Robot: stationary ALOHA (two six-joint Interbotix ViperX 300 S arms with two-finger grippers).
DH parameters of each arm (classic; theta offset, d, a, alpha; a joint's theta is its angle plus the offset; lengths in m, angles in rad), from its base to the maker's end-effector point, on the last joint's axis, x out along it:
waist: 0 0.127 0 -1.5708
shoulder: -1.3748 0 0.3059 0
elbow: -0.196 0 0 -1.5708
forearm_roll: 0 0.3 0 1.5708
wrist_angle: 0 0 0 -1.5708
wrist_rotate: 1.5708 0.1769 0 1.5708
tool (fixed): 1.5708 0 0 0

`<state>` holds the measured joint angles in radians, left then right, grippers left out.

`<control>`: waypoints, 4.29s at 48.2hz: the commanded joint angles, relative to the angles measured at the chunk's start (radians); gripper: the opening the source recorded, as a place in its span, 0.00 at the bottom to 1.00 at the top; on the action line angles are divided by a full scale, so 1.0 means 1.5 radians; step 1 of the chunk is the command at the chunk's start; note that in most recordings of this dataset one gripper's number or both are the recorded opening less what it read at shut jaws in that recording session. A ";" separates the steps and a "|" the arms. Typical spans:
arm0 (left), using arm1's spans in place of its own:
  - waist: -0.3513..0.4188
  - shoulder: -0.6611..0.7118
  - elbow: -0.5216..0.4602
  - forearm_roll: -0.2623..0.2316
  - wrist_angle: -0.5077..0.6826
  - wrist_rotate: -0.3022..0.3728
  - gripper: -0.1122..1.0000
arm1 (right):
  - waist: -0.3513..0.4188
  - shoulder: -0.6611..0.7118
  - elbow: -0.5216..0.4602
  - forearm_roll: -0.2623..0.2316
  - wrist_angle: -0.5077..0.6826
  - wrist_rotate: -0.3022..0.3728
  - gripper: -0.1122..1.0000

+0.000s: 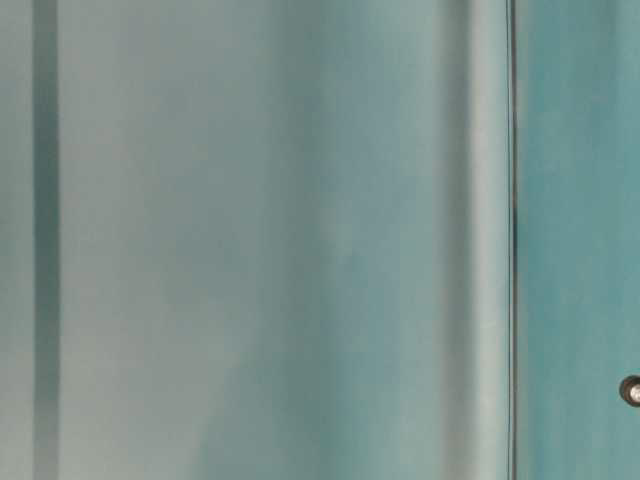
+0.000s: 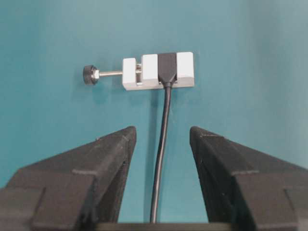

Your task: Insert the USB cable into the female connector supported by the left arm.

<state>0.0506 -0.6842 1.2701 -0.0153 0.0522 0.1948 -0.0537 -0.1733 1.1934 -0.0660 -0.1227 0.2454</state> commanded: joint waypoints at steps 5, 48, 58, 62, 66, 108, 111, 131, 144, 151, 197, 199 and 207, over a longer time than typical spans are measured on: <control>0.001 0.001 -0.008 0.001 -0.003 0.001 0.60 | 0.014 0.019 -0.008 -0.001 -0.004 0.000 0.63; 0.001 0.001 -0.001 0.001 -0.003 0.002 0.60 | 0.145 0.056 -0.019 -0.002 0.003 0.142 0.47; 0.001 0.001 -0.004 0.000 -0.003 0.002 0.60 | 0.145 0.044 -0.024 -0.002 0.012 0.143 0.47; 0.001 0.000 -0.004 0.001 -0.003 0.002 0.60 | 0.146 0.029 -0.024 -0.002 0.027 0.143 0.47; 0.001 0.001 -0.004 0.001 -0.003 0.002 0.60 | 0.146 0.006 -0.025 -0.001 0.048 0.142 0.47; 0.001 0.002 0.012 0.001 -0.026 0.003 0.60 | 0.085 -0.066 -0.051 -0.002 0.110 0.108 0.19; 0.001 0.003 0.011 0.001 -0.036 0.004 0.60 | 0.072 -0.066 -0.063 -0.002 0.110 0.089 0.14; 0.001 0.040 0.014 0.001 -0.071 0.006 0.60 | 0.052 -0.066 -0.073 -0.002 0.115 0.067 0.12; 0.001 0.040 0.021 0.001 -0.073 0.006 0.60 | 0.071 -0.066 -0.063 -0.001 0.111 0.065 0.15; 0.001 0.040 0.022 0.001 -0.072 0.006 0.60 | 0.082 -0.066 -0.056 -0.002 0.111 0.065 0.47; 0.004 0.041 0.018 0.001 -0.072 0.005 0.60 | 0.118 -0.063 -0.026 -0.002 0.110 0.001 0.56; 0.004 0.041 0.018 0.001 -0.072 0.005 0.60 | 0.118 -0.062 -0.029 -0.002 0.110 -0.006 0.56; 0.004 0.040 0.018 0.000 -0.072 0.005 0.60 | 0.118 -0.043 -0.041 -0.002 0.110 -0.022 0.56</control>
<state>0.0537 -0.6243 1.3131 -0.0153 -0.0506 0.1963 0.1212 -0.2439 1.1582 -0.0660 0.0522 0.2148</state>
